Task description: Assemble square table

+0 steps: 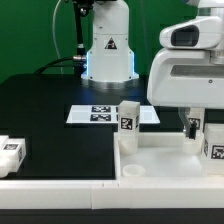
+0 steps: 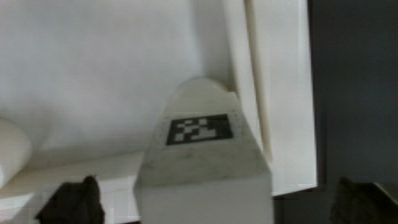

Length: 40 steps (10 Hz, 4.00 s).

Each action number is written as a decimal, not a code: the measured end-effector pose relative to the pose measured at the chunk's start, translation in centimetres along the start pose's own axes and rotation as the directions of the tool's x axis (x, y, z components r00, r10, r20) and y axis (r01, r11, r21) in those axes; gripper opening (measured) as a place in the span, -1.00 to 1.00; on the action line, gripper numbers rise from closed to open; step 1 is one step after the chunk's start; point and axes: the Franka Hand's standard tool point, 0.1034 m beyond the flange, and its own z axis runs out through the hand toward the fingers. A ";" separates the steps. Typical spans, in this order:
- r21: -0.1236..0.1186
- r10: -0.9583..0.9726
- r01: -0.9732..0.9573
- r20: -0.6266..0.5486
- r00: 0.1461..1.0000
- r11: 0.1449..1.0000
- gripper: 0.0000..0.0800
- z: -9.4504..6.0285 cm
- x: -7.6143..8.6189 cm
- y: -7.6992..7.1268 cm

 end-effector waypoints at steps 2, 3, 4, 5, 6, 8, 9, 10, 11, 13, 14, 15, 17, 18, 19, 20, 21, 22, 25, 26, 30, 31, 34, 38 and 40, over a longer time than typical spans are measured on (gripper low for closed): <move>0.001 0.117 -0.117 0.000 0.993 0.993 -0.03 0.0 0.0 0.0; -0.001 0.218 -0.218 0.000 0.976 0.976 -0.29 0.0 0.0 0.0; -0.003 0.317 -0.317 -0.001 0.948 0.948 -0.29 0.1 0.0 0.0; -0.005 0.436 -0.436 -0.003 0.900 0.900 -0.29 0.1 -0.1 -0.1; -0.006 0.538 -0.538 -0.004 0.843 0.843 -0.29 0.1 -0.2 -0.1; -0.003 0.755 -0.755 -0.004 0.656 0.656 -0.29 0.2 -0.1 0.0; 0.000 0.853 -0.853 0.005 0.522 0.522 -0.29 0.2 -0.1 0.1; -0.006 0.915 -0.915 0.015 0.404 0.404 -0.29 0.2 -0.1 0.0; -0.007 0.962 -0.962 0.021 0.272 0.272 -0.29 0.2 -0.1 0.1; -0.009 0.985 -0.985 0.027 0.173 0.174 -0.29 0.2 -0.1 0.1; -0.008 0.979 -0.979 0.027 0.201 0.201 -0.29 0.2 -0.1 0.1; -0.007 0.967 -0.967 0.023 0.255 0.255 -0.29 0.2 -0.1 0.1; 0.031 0.838 -0.838 0.009 0.545 0.545 0.46 -0.1 0.1 -0.7; 0.054 0.727 -0.725 -0.006 0.687 0.686 0.46 -0.1 0.1 -1.2; 0.056 0.660 -0.659 -0.009 0.751 0.750 0.59 0.0 -0.2 -1.5; 0.054 0.645 -0.644 -0.012 0.764 0.763 0.61 0.0 -0.1 -1.2; 0.052 0.586 -0.584 -0.018 0.810 0.810 0.61 0.0 0.0 -1.1; 0.050 0.533 -0.532 -0.021 0.846 0.845 0.61 0.0 0.0 -1.1; 0.035 0.098 -0.096 -0.049 0.994 0.995 0.62 -0.2 0.6 -0.6; 0.033 0.054 -0.052 -0.050 0.997 0.998 0.62 -0.1 0.6 -0.6; 0.030 0.075 -0.073 -0.051 0.996 0.997 -0.28 -0.1 0.8 -0.2; 0.032 0.112 -0.111 -0.050 0.992 0.993 -0.28 -0.1 0.8 -0.1; 0.035 0.463 -0.461 -0.037 0.886 0.886 -0.28 -0.1 0.8 0.4; 0.033 0.893 -0.893 0.012 0.450 0.450 -0.27 0.0 0.6 1.2; 0.025 0.951 -0.952 0.032 0.307 0.306 -0.27 0.0 0.4 1.3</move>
Offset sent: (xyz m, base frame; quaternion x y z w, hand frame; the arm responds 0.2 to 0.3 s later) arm 0.0061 -0.0178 0.0014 -0.0595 0.0340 0.1947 0.9785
